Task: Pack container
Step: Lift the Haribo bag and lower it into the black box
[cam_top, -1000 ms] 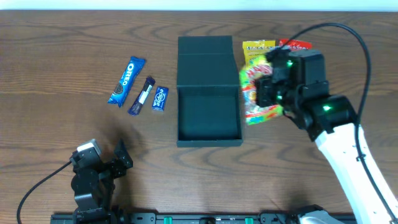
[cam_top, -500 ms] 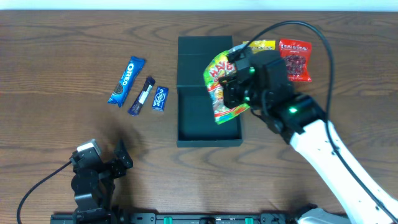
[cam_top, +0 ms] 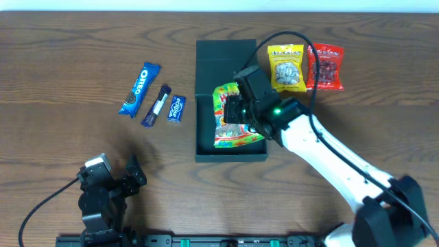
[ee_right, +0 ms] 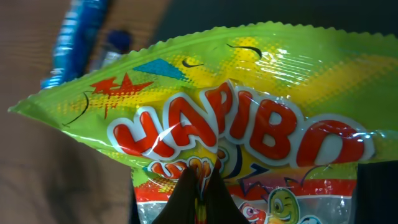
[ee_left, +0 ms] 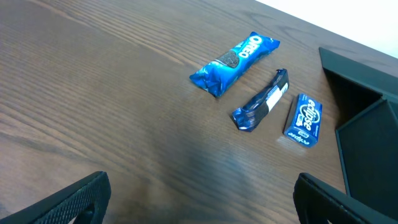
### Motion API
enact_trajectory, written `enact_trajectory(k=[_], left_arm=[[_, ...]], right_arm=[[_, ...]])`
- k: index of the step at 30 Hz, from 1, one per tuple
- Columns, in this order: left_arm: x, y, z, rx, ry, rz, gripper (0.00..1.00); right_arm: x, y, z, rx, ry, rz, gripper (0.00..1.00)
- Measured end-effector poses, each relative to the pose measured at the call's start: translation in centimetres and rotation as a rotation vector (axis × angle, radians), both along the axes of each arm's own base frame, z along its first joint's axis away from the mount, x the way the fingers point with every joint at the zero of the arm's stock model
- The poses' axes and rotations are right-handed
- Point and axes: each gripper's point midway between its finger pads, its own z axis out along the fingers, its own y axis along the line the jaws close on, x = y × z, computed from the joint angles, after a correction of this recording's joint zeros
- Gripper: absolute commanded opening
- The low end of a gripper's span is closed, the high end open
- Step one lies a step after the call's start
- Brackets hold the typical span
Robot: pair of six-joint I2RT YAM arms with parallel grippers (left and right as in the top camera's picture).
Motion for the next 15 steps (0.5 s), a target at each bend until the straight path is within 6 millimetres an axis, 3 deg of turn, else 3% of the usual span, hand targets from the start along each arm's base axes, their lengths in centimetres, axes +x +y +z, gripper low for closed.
enact_trajectory(k=[6,13,14,15], left_arm=[[0.0,0.0,0.0,0.000,0.000,0.000,0.95],[0.0,0.0,0.0,0.000,0.000,0.000,0.95],[0.0,0.0,0.0,0.000,0.000,0.000,0.95],[0.0,0.0,0.0,0.000,0.000,0.000,0.95]], right_arm=[[-0.1,-0.3,-2.8,-0.034,0.077,-0.046,0.01],[-0.9,-1.0,-4.6,-0.072,0.146,-0.072,0.02],[-1.0,-1.0,-4.7,-0.073,0.149,-0.072,0.10],[-1.0,-1.1,-4.7,-0.073,0.153,-0.080,0.30]])
